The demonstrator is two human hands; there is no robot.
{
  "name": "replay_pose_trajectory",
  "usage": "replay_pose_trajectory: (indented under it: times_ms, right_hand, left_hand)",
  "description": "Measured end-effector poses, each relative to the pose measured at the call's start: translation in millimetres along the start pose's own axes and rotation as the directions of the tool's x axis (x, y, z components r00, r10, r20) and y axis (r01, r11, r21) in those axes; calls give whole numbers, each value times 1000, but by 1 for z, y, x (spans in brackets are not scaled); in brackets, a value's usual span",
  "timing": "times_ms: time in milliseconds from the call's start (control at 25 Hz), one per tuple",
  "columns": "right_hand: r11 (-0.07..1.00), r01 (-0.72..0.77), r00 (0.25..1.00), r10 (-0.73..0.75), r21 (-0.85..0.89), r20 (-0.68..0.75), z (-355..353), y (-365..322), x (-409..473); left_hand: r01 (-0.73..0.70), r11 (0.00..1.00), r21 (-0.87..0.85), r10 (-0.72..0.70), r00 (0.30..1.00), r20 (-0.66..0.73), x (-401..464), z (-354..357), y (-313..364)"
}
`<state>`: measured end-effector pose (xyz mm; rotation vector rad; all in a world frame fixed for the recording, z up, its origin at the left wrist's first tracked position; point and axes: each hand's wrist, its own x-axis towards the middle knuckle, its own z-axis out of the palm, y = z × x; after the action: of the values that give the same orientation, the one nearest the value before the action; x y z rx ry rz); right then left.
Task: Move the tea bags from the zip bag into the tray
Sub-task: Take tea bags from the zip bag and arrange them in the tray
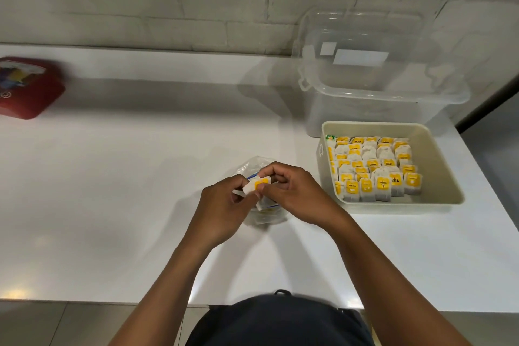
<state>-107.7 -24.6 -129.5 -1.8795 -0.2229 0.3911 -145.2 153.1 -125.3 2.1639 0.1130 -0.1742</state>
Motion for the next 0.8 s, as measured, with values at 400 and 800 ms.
replay_pose_trajectory:
  times_ms: [400,800]
  right_hand:
    - [994,-74,988,84,81,-131,-3,-3,3]
    - [964,-83,987,114,252,-111,-5,-12,1]
  left_hand:
    - [36,990,-139,-43,998,-48,6,-5,-2]
    - [0,995,-101,-7,997,-77,7,-10,0]
